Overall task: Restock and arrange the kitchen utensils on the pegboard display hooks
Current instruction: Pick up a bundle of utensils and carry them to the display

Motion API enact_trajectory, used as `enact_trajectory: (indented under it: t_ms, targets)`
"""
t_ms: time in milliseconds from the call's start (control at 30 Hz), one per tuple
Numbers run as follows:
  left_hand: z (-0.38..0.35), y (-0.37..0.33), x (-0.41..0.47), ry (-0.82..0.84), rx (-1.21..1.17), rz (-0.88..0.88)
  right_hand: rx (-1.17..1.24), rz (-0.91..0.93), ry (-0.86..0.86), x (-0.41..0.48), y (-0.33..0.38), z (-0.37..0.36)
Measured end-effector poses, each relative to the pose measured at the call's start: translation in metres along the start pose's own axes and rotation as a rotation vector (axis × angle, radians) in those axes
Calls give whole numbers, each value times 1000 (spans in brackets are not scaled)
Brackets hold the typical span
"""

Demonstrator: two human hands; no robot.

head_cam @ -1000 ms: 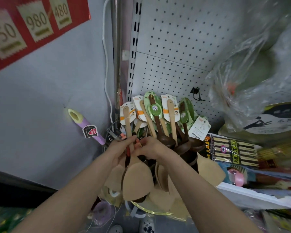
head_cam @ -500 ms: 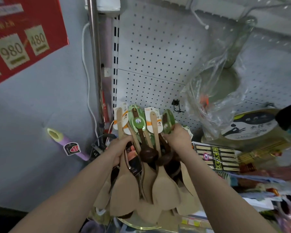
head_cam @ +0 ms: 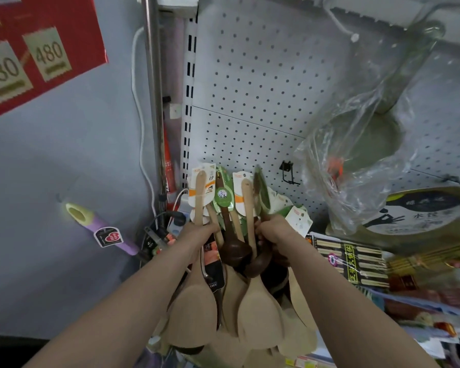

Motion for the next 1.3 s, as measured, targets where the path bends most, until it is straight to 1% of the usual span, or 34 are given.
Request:
enact_trajectory:
  t_ms: [167,267,400,533,600,700,800,867,933,1067,1133,1200,1300]
  targets:
    - [-8,0,7,6,45,13,-135,19,10,2,7,-13]
    - [-8,0,11,7,85,-10,-157,-7,29,0,4,-14]
    - [-5,1,14,12,92,-21,-112,-37,85,2,8,-10]
    - [-4,4,18,6,44,-16,50,-44,142,7,19,-9]
    - [-2,3,16,-14,36,-9,-34,-12,146,12,24,-11]
    - [-1,4,19,-12,29,10,-344,45,63,9,35,-14]
    - [0,6,22,-26,32,26,-450,102,22,5,41,-26]
    - [-2,9,28,-34,21,37,-450,122,10,4,41,-35]
    - [-3,11,28,-41,6,41,-458,104,-14,6,39,-39]
    - [-7,20,27,-16,-65,121,-484,86,-48,7,39,-40]
    - [-8,25,27,-14,-88,142,-449,78,-47,6,40,-39]
    - [-10,25,23,17,-102,139,-381,85,-22,8,40,-41]
    - [-8,18,14,23,-91,94,-277,106,83,8,45,-43]
Point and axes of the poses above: each hand's wrist, its own x-axis towards the middle knuckle, its own z-axis out of the back of the hand, y = z × x, the point moved 8 cm from there along x, towards the middle knuckle, and after that the axes turned 9 degrees about y, right-handed, at the moved point
